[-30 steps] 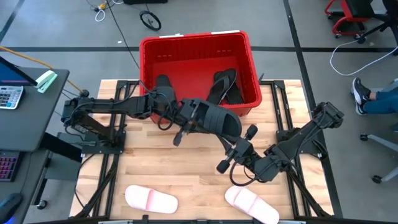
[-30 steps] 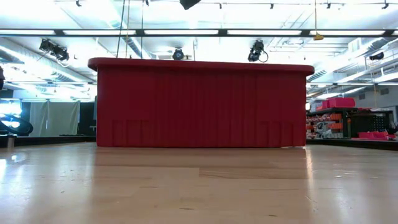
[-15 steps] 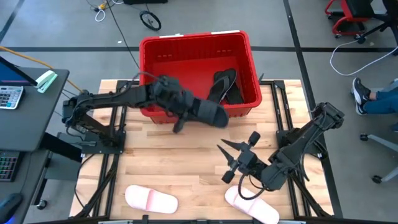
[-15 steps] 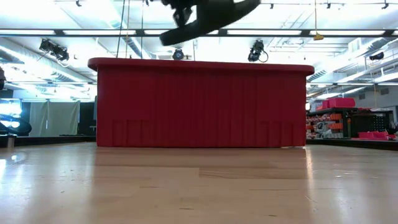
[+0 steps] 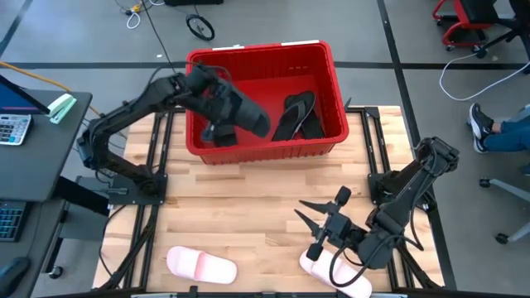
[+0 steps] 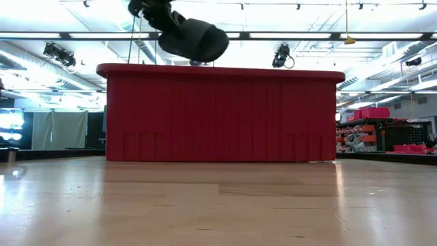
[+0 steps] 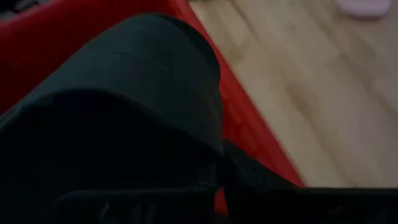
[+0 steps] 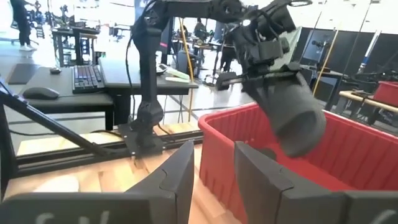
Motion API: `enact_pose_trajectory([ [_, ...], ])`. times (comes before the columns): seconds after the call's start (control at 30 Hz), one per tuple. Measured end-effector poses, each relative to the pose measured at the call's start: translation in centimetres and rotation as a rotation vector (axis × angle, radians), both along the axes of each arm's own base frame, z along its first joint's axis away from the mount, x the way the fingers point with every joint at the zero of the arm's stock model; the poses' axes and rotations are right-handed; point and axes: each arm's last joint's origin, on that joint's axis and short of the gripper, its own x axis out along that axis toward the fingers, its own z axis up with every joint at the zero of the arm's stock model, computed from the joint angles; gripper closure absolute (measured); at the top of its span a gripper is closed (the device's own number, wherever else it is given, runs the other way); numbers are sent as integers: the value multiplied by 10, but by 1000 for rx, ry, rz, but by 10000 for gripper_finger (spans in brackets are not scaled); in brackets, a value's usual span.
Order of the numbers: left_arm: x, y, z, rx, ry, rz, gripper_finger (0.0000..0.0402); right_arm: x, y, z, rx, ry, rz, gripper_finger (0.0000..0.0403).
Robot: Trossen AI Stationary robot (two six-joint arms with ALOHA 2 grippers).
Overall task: Pick and place slides into bin
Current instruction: Put the black slide into the red container
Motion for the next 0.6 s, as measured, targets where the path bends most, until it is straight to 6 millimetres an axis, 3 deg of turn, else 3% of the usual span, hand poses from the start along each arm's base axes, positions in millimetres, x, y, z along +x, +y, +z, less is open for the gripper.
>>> enact_pose_trajectory([
  [0.13, -14, 17, 5, 55, 40, 27, 390, 2, -3, -3, 19, 0, -10, 284],
  [0.27, -27, 39, -5, 8, 158, 87, 390, 5, -7, -5, 15, 9, -25, 284],
  [0.6, -35, 104, -63, -129, 402, 133, 391, 16, -23, -8, 0, 31, -81, 284],
])
